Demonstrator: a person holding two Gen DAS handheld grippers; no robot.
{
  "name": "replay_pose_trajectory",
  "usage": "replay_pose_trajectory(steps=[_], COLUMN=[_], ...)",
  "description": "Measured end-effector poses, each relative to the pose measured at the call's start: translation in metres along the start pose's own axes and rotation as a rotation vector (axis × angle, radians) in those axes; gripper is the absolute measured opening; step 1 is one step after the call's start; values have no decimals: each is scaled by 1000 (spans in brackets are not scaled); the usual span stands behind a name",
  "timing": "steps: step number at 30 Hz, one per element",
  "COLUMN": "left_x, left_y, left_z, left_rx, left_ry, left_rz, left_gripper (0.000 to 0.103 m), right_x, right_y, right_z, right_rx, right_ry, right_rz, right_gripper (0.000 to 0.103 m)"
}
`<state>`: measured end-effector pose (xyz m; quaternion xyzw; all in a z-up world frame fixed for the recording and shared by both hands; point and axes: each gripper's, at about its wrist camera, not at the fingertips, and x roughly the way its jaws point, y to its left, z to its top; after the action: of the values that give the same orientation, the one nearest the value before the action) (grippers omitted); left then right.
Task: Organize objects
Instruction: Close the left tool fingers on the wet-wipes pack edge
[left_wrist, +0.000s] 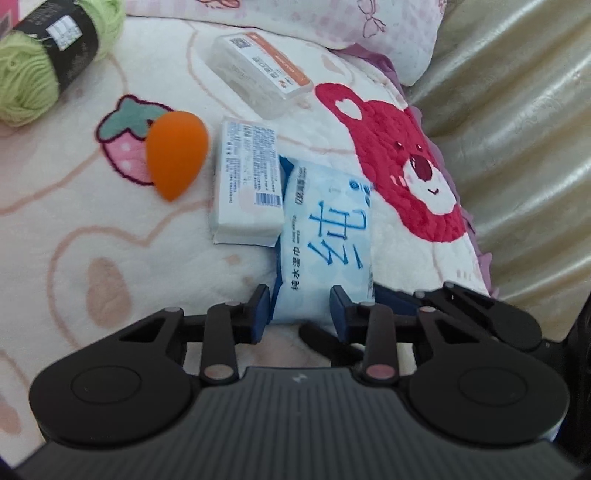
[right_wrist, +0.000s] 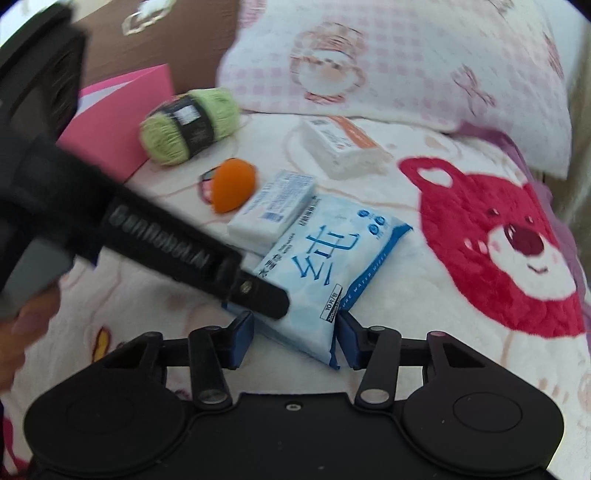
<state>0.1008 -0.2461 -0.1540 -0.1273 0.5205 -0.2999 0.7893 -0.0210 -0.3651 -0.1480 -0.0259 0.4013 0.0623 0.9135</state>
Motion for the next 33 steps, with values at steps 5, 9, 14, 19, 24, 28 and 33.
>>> replay_pose_trajectory(steps=[5, 9, 14, 19, 24, 28, 33], left_x=[-11, -21, -38, -44, -51, -59, -61], left_y=[2, 6, 18, 28, 47, 56, 67], left_z=[-3, -7, -8, -4, -1, -9, -23], left_rx=[-7, -40, -73, -104, -183, -191, -265], left_ry=[16, -1, -13, -7, 9, 7, 26], left_rz=[29, 67, 94, 173, 155, 173, 121], left_gripper=[34, 34, 35, 39, 39, 39, 38], right_x=[-6, -10, -14, -14, -23, -42, -30], right_y=[11, 27, 47, 66, 74, 54, 17], right_z=[-2, -2, -2, 2, 2, 10, 25], right_rx=[34, 24, 30, 33, -118, -140, -44], right_ry=[32, 43, 63, 90, 79, 32, 35], right_rz=[8, 25, 75, 192, 167, 121, 52], right_gripper=[47, 47, 47, 47, 49, 64, 46])
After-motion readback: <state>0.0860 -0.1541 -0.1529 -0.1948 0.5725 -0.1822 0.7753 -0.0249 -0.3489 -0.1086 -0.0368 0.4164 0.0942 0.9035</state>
